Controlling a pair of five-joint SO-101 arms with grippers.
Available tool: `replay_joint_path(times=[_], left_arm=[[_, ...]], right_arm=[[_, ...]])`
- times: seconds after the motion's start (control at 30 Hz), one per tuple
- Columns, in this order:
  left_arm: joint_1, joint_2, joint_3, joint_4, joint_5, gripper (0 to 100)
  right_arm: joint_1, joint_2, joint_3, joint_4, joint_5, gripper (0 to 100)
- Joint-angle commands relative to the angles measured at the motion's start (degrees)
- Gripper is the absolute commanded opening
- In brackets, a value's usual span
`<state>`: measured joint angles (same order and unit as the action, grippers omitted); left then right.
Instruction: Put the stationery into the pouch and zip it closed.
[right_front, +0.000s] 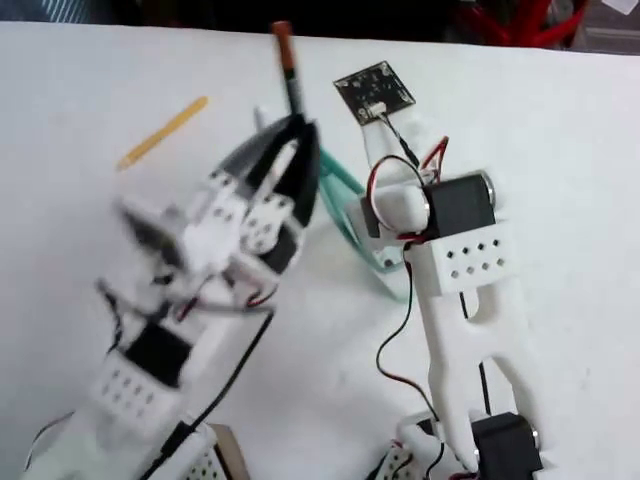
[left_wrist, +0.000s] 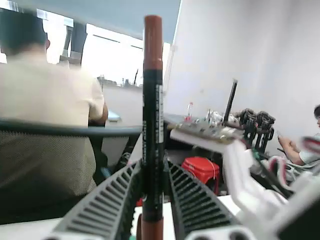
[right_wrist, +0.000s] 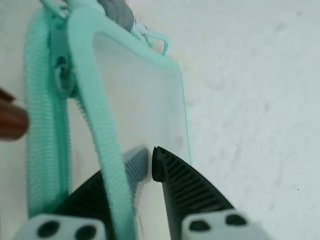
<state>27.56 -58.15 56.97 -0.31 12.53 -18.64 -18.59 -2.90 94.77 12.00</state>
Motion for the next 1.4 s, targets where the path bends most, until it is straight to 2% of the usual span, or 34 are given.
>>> replay_joint_path(times=[0.0,0.27,0.73,0.87,1.07,1.37], left_arm=[[1.10,8.92,-5.71,-1.23,2.55,2],[5.23,7.08,-5.19,-1.58,2.37,2],[5.05,6.90,-12.04,-2.11,2.29,2],[4.53,7.69,-10.37,-2.46,-0.62,2],[4.26,13.05,-9.85,-11.16,-0.97,2],[4.26,24.04,-7.91,-15.74,-0.53,2]], right_arm=[[0.84,-1.19,-0.79,-0.92,-0.44,1.9],[4.35,-1.19,-0.44,-3.03,-0.35,1.9],[4.44,-1.27,-0.35,-2.68,0.09,1.9],[4.70,-1.54,-0.44,-2.24,0.26,1.9],[5.05,-1.19,-0.44,-2.33,0.26,1.9],[6.81,-1.54,1.85,-2.33,3.43,1.9]])
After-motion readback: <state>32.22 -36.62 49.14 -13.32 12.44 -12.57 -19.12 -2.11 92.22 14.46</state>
